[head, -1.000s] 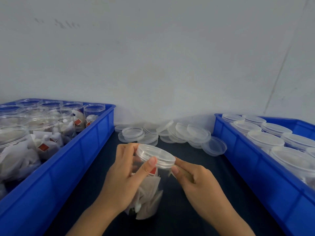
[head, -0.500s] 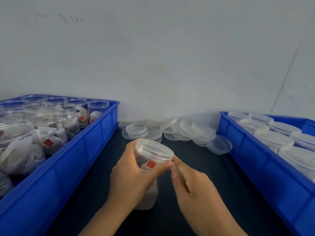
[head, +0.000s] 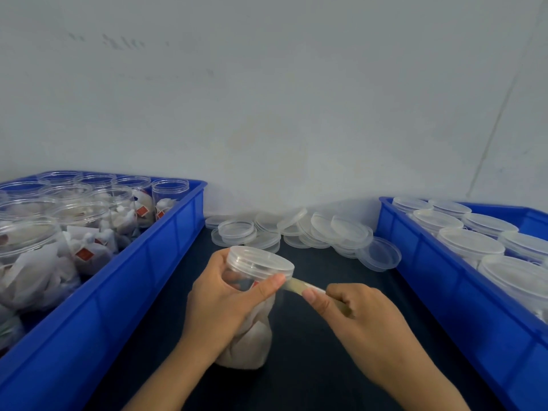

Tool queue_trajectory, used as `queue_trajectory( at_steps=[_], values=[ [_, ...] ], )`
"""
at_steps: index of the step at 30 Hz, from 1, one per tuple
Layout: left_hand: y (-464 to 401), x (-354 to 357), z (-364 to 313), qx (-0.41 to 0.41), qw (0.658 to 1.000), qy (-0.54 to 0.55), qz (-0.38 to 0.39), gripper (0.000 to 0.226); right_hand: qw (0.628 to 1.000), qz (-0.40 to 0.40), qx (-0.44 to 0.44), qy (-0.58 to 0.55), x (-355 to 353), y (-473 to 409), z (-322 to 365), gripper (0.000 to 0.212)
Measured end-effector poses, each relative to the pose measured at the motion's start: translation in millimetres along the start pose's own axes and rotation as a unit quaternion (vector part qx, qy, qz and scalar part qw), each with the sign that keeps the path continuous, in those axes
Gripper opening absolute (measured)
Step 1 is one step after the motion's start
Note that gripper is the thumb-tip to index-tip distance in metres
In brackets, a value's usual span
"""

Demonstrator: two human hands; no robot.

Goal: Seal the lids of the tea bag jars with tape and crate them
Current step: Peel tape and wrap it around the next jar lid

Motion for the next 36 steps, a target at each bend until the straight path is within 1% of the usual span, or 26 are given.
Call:
queue_trajectory(
  at_steps=[3,6,9,11,16,20,21,22,25,27,28,30,32,34,36],
  values=[
    [-0.1,5.9,-1.9,0.006,0.999,0.025,0.028,0.083,0.999,-0.041,0.009,0.016,-5.8,-1.9,-5.2,0.073],
    [-0.4,14.4,-4.2,0.011,0.996,0.058,0.065,0.075,0.998,-0.036,0.033,0.025,-4.8,-6.3,-10.5,0.075],
    [-2.0,19.4,-5.1,0.016,0.992,0.08,0.095,0.072,0.999,-0.028,0.041,0.012,-3.7,-9.4,-14.5,0.077],
    [-3.1,20.4,-4.8,0.017,0.989,0.091,0.113,0.074,0.999,-0.027,0.043,0.005,-3.9,-10.3,-15.5,0.077],
    [-4.7,22.5,-1.5,0.009,0.98,0.129,0.149,0.089,0.998,-0.018,0.056,0.011,-5.3,-11.4,-15.0,0.077],
    [-3.4,27.8,-0.3,-0.007,0.97,0.156,0.185,0.098,0.996,-0.02,0.059,0.057,-6.1,-10.8,-10.6,0.08],
    [-1.9,29.3,-0.5,-0.011,0.968,0.157,0.195,0.095,0.996,-0.017,0.059,0.069,-5.2,-10.8,-9.2,0.081],
    [-0.5,30.8,-1.6,-0.013,0.966,0.156,0.204,0.087,0.995,-0.013,0.059,0.076,-4.1,-11.1,-8.3,0.083],
    [1.6,32.6,-5.0,-0.018,0.969,0.14,0.202,0.063,0.996,0.002,0.062,0.07,-1.1,-11.5,-9.0,0.091],
    [1.3,31.9,-7.3,-0.011,0.98,0.082,0.182,0.054,0.995,0.015,0.071,0.065,1.4,-11.1,-10.7,0.099],
    [1.9,30.2,-9.0,-0.003,0.985,0.056,0.162,0.053,0.995,0.022,0.076,0.06,3.5,-10.7,-11.5,0.101],
    [3.7,27.0,-14.2,0.029,0.99,0.034,0.131,0.057,0.995,0.035,0.084,0.049,9.1,-9.7,-12.5,0.102],
    [6.1,27.6,-19.4,0.054,0.99,0.013,0.129,0.063,0.995,0.037,0.082,0.051,12.4,-8.5,-9.8,0.105],
    [7.0,28.4,-21.3,0.066,0.989,-0.019,0.132,0.073,0.995,0.033,0.076,0.062,13.6,-8.3,-7.3,0.108],
    [5.2,27.9,-19.0,0.059,0.989,-0.037,0.131,0.079,0.994,0.032,0.077,0.07,12.9,-8.9,-6.7,0.107]
  ],
)
Point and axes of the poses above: each hand's wrist, its own y-axis away from the middle knuckle, its own x-axis out of the palm, z = x × y, the point moved 8 cm from there along -y, towards the middle knuckle, and after that the axes turned 9 degrees about z, right-handed, at the moved point
